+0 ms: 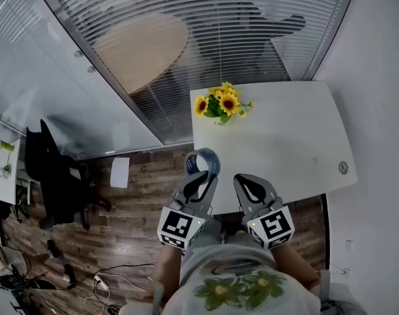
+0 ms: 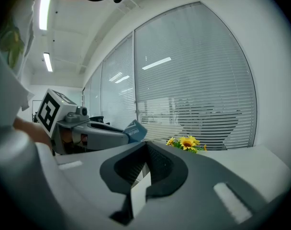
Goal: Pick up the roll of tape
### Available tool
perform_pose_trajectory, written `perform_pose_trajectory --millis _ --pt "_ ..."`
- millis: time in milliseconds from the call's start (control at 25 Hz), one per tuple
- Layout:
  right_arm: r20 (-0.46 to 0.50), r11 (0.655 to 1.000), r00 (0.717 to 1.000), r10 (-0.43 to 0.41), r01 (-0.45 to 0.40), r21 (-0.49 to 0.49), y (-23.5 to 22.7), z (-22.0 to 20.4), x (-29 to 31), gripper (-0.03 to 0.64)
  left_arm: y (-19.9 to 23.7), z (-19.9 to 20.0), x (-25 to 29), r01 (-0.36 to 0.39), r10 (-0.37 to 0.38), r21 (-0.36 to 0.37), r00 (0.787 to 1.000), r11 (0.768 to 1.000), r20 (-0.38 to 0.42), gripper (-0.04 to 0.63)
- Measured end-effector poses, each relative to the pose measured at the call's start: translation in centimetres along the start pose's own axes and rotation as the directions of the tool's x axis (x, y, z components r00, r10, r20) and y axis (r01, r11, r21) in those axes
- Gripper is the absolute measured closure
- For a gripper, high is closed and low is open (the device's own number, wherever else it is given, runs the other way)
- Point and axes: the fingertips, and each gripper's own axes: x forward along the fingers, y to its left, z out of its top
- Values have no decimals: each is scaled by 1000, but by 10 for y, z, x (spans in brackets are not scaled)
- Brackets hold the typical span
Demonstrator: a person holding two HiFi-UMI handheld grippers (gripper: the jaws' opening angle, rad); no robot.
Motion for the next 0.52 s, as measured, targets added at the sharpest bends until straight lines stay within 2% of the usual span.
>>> perform_pose_trajectory --millis 520 --pt "2 1000 1000 -12 12 -13 10 -2 -17 618 -10 5 -13 -3 2 4 999 1000 34 532"
